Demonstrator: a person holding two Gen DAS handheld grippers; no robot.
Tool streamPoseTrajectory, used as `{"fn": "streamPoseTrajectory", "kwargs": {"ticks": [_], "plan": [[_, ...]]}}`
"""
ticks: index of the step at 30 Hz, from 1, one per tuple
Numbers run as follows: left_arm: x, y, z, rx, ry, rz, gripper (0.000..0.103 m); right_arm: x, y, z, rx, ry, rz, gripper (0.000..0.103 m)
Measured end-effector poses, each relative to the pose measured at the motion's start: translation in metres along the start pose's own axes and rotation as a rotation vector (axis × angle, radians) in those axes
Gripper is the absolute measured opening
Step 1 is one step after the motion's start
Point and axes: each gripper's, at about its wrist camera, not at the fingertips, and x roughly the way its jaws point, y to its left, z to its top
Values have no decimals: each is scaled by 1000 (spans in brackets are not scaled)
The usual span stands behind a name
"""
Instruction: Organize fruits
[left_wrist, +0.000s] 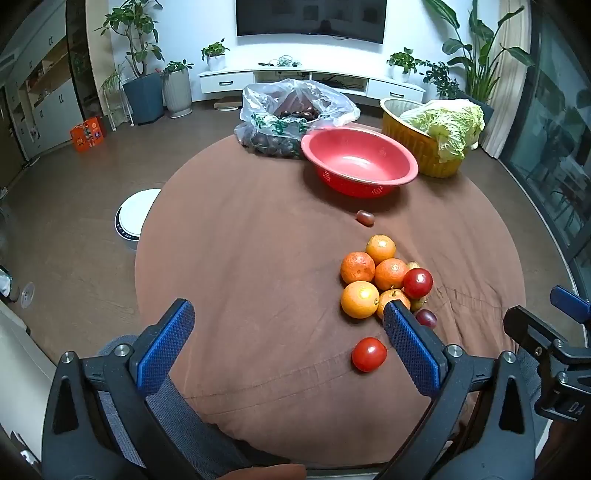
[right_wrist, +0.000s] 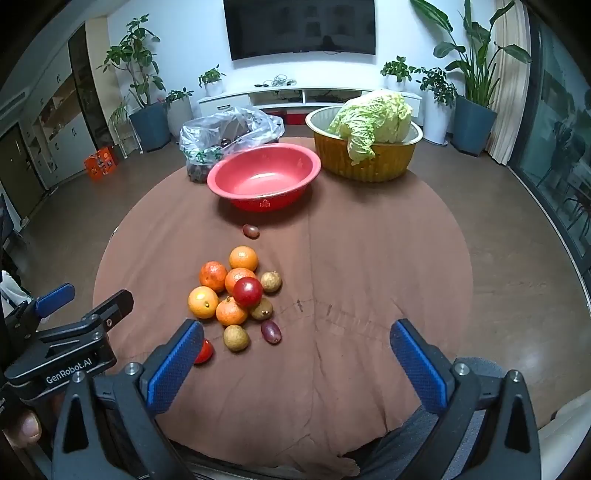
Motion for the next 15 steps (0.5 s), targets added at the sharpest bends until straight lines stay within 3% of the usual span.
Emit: {"fn": "streamPoseTrajectory", "kwargs": {"ticks": [15], "plan": [[0, 1, -1, -3, -8, 5, 103, 4, -5, 1, 4, 37, -22, 103]]}}
